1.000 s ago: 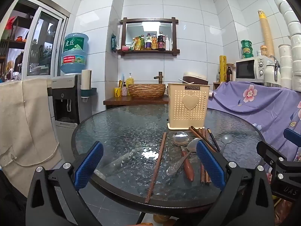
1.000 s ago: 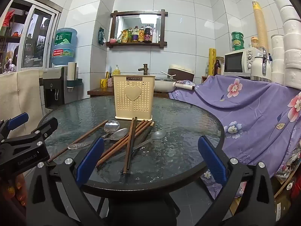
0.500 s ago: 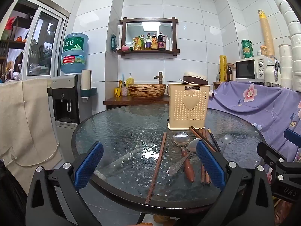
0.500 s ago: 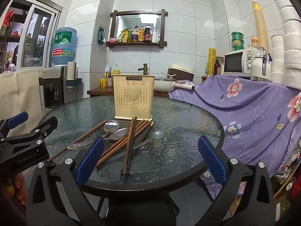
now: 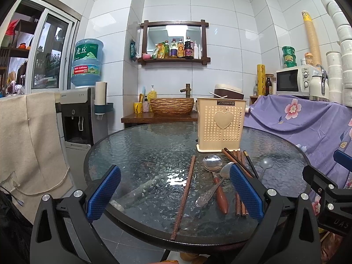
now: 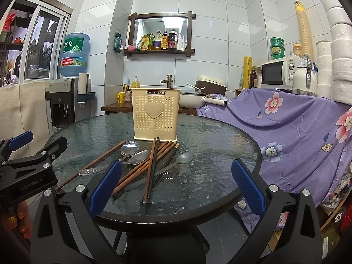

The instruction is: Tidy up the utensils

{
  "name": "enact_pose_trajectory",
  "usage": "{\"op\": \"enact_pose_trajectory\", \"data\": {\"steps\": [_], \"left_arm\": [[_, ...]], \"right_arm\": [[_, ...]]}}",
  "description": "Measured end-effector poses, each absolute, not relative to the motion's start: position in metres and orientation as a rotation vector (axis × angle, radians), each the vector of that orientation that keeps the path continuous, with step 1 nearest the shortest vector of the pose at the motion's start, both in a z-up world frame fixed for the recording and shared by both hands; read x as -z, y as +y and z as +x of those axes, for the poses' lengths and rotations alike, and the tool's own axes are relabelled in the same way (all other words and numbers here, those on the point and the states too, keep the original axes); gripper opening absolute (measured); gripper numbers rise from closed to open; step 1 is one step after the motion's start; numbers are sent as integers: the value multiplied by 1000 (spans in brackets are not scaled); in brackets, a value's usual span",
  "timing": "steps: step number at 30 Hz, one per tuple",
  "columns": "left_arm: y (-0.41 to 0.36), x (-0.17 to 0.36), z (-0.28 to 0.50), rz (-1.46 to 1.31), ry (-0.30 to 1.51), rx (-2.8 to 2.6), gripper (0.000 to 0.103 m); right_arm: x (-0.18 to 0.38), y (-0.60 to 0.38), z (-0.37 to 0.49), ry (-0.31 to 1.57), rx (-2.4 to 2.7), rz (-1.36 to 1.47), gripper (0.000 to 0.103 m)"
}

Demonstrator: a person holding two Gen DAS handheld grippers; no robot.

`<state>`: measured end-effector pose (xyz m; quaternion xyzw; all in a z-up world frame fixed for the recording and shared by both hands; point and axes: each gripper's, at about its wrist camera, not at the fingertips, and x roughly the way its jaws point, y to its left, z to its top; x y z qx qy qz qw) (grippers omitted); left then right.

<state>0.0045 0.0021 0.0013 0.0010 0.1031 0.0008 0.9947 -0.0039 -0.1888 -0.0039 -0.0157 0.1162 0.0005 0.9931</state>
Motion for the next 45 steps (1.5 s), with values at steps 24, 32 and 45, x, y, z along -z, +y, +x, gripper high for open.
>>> {"op": "enact_pose_trajectory", "data": {"steps": [24,32,45], "left_arm": [[-1,-1,7,6,208,-7,97],[-1,-2,7,7,209,-9,97],[-2,-3,7,11,203,-16,97]], "right_arm": [[5,-192,-6,237,7,-27,98],[6,-191,-6,239,6,-27,98],[9,-187,-5,244,1,-28,98]]}}
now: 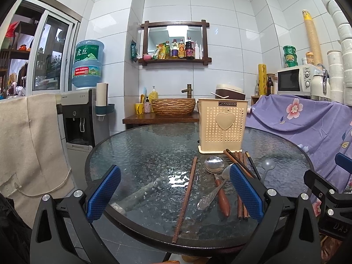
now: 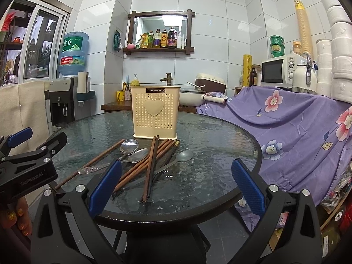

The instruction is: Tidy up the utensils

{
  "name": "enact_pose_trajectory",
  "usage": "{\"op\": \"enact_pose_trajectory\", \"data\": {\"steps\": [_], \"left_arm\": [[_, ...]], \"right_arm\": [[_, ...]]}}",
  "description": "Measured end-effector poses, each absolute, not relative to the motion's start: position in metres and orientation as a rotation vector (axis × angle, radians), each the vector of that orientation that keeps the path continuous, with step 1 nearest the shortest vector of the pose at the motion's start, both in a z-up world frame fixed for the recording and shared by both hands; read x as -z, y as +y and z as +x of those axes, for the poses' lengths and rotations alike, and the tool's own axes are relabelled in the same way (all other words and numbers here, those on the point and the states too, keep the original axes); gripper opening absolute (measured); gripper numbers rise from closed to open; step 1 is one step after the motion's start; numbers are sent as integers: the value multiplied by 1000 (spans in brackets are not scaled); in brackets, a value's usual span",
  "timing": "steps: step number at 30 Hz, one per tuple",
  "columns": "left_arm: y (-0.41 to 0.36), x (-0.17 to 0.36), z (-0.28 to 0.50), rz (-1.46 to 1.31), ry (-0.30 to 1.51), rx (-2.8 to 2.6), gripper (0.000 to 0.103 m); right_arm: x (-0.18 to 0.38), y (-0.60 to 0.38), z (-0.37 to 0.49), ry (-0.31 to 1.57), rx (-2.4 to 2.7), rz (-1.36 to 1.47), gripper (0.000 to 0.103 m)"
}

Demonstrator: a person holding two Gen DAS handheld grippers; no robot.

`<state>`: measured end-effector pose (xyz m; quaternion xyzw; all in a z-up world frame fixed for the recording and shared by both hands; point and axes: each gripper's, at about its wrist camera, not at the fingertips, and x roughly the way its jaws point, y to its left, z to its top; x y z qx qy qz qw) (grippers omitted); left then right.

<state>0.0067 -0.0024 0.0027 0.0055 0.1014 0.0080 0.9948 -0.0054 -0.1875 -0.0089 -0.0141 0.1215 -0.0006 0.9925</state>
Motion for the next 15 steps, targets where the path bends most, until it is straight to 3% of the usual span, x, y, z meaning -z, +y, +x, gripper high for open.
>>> {"op": "enact_pose_trajectory", "data": {"steps": [15], "left_arm": [[-2,-2,9,9,209,-16,97]], "right_arm": [[9,-187,-5,247,1,-30,98]]}}
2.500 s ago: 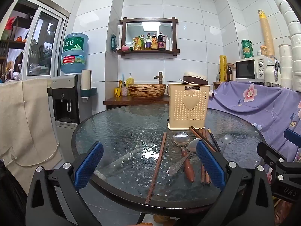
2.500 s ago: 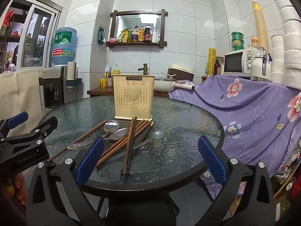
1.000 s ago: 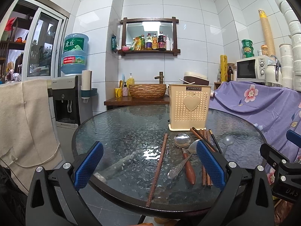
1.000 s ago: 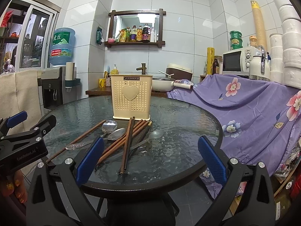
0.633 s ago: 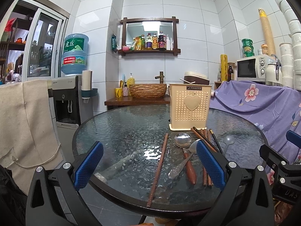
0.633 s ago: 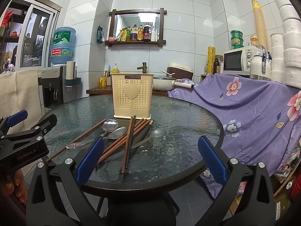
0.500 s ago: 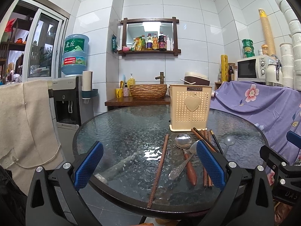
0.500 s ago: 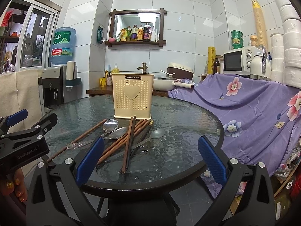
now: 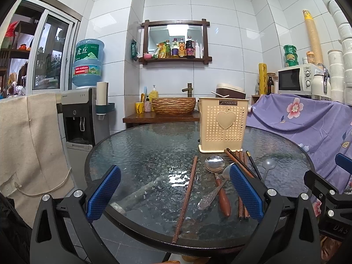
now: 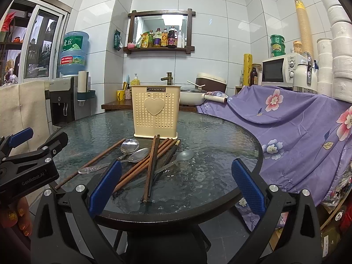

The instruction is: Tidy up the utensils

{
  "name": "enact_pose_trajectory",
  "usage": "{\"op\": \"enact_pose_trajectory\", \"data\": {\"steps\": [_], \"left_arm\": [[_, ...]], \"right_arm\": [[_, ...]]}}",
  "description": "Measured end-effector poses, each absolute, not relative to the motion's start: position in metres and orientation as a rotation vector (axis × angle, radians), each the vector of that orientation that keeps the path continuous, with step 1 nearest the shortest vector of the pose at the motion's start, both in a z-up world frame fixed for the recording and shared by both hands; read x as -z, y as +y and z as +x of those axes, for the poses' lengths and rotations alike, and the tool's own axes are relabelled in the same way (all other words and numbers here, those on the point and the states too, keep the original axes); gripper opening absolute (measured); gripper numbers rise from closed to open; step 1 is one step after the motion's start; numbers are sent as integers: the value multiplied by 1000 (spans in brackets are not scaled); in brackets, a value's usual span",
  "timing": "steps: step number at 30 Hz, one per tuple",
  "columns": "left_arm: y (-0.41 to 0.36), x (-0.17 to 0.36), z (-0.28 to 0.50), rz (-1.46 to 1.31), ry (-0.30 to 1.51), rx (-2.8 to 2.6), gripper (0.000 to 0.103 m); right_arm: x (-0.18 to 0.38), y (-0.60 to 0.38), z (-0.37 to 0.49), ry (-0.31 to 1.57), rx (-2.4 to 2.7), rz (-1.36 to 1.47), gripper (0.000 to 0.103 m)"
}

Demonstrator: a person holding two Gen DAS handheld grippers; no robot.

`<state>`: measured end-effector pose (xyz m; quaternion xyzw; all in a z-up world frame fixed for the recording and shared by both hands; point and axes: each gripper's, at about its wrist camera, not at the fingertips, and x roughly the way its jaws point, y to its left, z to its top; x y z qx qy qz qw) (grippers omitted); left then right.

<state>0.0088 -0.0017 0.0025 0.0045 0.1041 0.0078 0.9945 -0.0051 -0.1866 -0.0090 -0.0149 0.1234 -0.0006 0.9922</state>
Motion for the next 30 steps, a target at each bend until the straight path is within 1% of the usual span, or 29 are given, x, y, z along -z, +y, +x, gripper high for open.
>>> {"op": "enact_pose_trajectory", "data": {"steps": [22,30], "left_arm": [[0,1,18,22,244,-14,97],[8,-6,54,15,383,15,97]], "right_arm": [[6,-187,4,286,-13,-43,98],[3,-185,27,356,-49,-89,98]]}}
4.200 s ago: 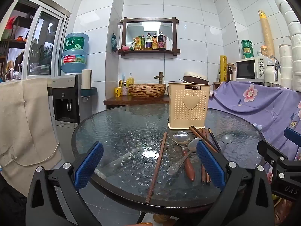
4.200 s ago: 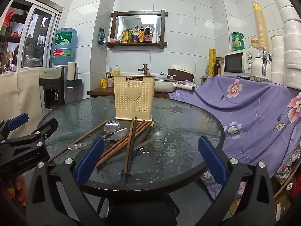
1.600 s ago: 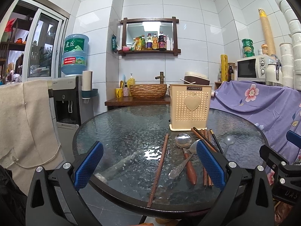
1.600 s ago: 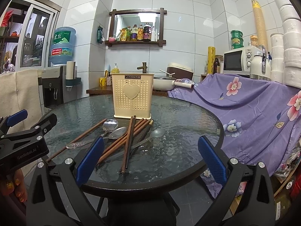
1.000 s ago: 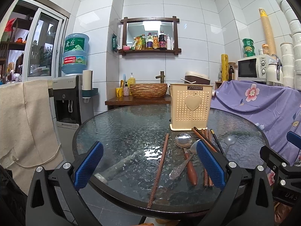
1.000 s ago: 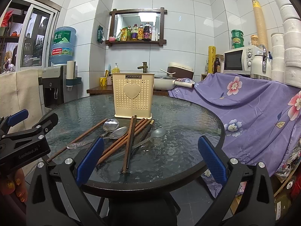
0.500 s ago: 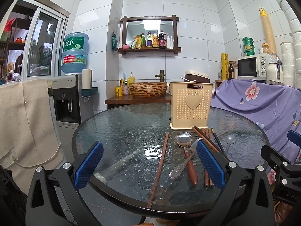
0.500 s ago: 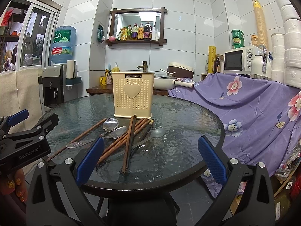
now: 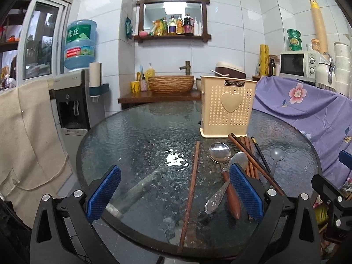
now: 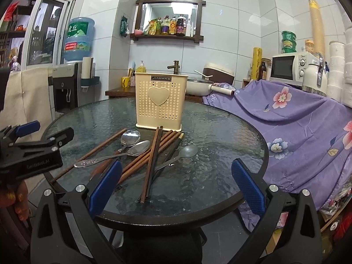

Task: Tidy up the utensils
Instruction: 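Move left tool to the lone brown chopstick while right tool approaches the grey ladle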

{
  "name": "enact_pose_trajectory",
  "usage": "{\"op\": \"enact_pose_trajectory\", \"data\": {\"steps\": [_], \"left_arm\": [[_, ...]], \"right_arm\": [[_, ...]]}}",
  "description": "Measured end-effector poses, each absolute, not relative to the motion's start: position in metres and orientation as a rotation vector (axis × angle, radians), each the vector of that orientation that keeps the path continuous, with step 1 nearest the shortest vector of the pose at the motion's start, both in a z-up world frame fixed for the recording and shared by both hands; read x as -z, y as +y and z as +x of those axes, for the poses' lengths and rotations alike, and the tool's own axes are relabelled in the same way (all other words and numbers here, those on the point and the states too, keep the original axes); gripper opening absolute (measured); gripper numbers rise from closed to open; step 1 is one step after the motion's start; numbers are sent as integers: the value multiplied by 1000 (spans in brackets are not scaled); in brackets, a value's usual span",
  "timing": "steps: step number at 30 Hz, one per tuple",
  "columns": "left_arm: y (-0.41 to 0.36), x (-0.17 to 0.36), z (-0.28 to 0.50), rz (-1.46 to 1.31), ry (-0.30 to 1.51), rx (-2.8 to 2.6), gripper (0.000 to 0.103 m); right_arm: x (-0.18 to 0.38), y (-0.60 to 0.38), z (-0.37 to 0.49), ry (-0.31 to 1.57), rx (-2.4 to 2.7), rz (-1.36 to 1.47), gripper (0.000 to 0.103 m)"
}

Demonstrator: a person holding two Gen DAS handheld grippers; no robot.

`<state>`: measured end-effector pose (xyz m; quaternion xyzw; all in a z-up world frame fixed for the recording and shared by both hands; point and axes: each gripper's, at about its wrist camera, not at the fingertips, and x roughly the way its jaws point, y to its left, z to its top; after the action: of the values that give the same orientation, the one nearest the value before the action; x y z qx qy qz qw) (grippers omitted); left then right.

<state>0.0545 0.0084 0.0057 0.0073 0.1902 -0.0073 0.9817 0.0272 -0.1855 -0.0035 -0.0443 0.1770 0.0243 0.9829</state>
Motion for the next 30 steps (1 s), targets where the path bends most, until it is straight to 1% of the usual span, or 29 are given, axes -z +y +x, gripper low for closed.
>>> {"op": "enact_pose_trajectory", "data": {"steps": [5,10,14,17,24,26,30], "left_arm": [[16,-11,81,33,431,18,97],[33,-11,121,-4,585,33,97],[51,-10,142,-43,646,39,92],[56,-8,151,-56,681,54,86],[62,-6,155,-123,695,102,78],[65,-8,155,-148,690,109,77],[63,-11,159,-111,687,101,77]], "right_arm": [[5,-187,60,465,-113,-65,98],[4,-187,93,559,-158,-58,98],[3,-185,114,593,-175,-71,98],[3,-183,131,634,-191,-61,98],[2,-184,145,649,-185,-60,98],[-1,-185,149,651,-184,-55,98],[-2,-186,158,669,-187,-38,98]]}}
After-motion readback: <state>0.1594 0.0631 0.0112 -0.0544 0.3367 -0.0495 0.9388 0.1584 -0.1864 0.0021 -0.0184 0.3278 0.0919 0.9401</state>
